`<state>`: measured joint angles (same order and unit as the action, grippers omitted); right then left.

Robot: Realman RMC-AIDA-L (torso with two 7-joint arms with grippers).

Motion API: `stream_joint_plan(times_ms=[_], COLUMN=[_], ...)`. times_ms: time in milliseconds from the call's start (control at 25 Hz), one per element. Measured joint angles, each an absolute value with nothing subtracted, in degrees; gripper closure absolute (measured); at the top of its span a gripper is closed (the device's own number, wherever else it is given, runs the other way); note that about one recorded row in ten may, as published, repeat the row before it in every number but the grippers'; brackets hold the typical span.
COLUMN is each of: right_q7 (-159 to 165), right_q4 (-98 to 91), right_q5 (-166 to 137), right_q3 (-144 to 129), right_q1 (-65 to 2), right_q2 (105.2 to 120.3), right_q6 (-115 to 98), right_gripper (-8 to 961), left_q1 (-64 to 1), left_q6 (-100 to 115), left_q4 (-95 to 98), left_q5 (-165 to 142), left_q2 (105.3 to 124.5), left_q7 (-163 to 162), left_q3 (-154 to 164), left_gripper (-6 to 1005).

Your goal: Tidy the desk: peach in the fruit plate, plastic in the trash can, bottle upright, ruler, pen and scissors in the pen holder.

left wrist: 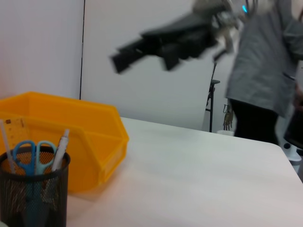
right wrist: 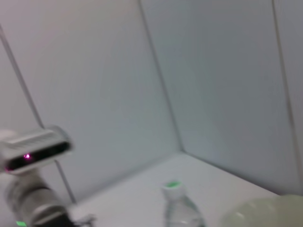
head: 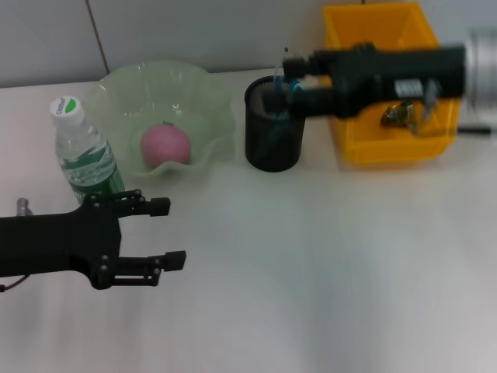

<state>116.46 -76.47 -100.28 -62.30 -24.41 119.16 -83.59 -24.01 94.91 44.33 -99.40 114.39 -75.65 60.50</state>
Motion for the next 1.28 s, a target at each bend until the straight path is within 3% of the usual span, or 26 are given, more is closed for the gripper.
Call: stream_joint_plan(times_ms=[240,480,840,1280], right_q7=[94.6,78.7,75.4,70.4], right_q4=[-57.0,-43.5,-38.2,-37.3], right_q5=[-87.0,-86.7,-94.6,-99.3], right_q3=[-59.9,-56.9,-56.0,-54.5], right_q1=[-21.2,-22.1,-21.5,-22.0], right_q2=[118.84,117.67,114.69,114.26], right_q6=[-90.1,-94.5,-93.7,-92.8], right_gripper=[203,202,202,202], left_q1=[-25.1,-25.3,-27.1,-29.4], left_q6=[96.0,96.2,94.8,92.7], left_q4=[41.5,41.0,36.9,32.0], left_q5=[-99.3,-99.3,-99.5,-99.9], left_q2=[113.16,113.43,114.30,114.16], left_q7=[-75.3,-75.1,-75.0,-75.1], left_q3=[59.5,58.9,58.2,58.6], left_gripper=[167,167,167,167])
